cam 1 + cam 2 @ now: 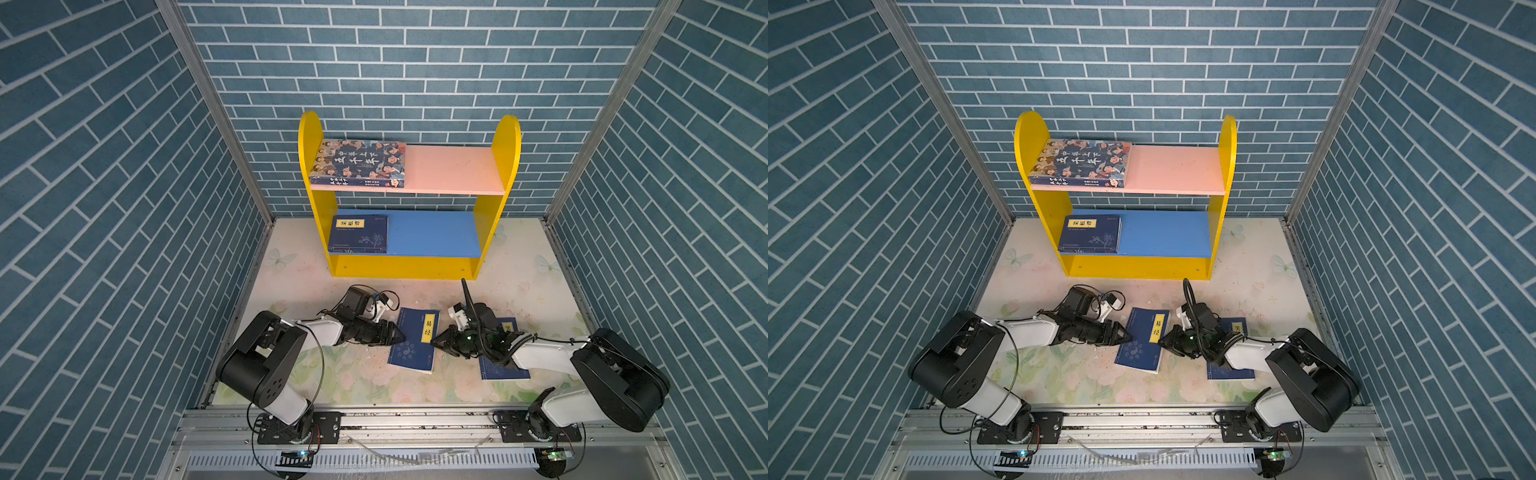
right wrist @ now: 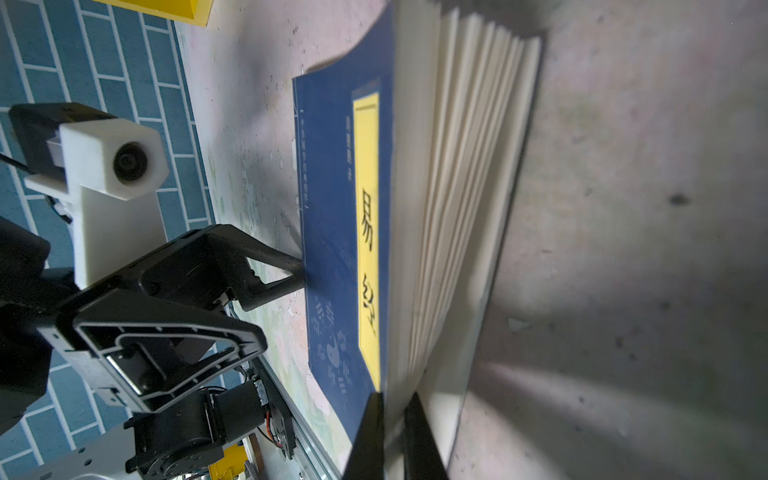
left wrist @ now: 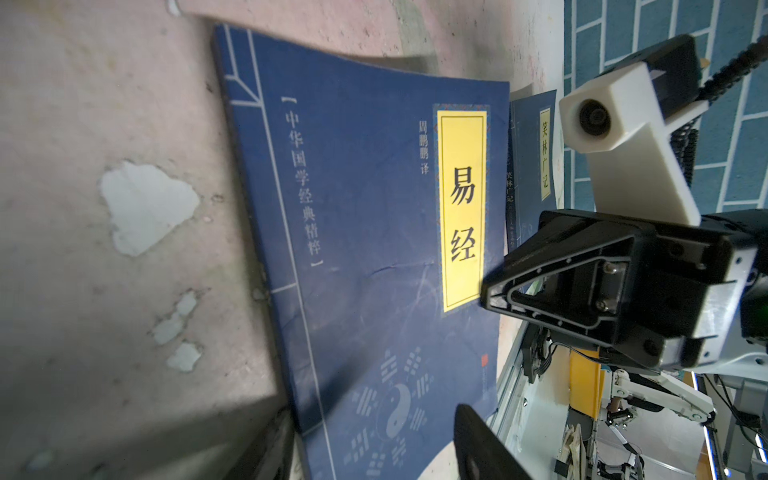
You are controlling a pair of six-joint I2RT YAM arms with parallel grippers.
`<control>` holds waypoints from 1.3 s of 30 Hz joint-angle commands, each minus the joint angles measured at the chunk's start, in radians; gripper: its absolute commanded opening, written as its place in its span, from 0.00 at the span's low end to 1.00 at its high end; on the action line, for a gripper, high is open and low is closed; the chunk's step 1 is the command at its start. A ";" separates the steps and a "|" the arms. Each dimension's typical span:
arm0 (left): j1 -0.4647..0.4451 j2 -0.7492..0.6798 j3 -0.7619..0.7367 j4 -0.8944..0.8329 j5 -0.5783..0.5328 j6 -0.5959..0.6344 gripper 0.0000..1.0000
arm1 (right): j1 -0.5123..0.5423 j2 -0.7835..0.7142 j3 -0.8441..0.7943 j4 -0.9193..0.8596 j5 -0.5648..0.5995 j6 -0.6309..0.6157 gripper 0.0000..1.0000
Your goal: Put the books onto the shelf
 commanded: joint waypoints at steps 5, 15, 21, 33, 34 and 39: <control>-0.010 -0.021 -0.019 -0.026 -0.009 0.011 0.61 | -0.002 0.006 0.041 -0.183 0.078 -0.055 0.24; -0.022 0.008 -0.024 -0.002 0.000 -0.006 0.61 | -0.001 0.076 0.058 -0.129 0.055 -0.045 0.43; -0.039 0.015 -0.017 0.005 0.014 -0.009 0.61 | -0.001 0.110 0.048 -0.031 0.026 -0.016 0.24; -0.011 -0.104 0.022 -0.150 -0.015 0.144 0.64 | -0.017 0.004 0.027 -0.008 -0.023 -0.047 0.00; 0.004 -0.124 0.027 -0.167 -0.010 0.154 0.64 | -0.024 -0.018 0.028 -0.015 -0.032 -0.054 0.00; 0.113 -0.198 0.020 -0.177 0.028 0.127 0.64 | -0.069 -0.114 0.031 -0.056 -0.081 -0.072 0.00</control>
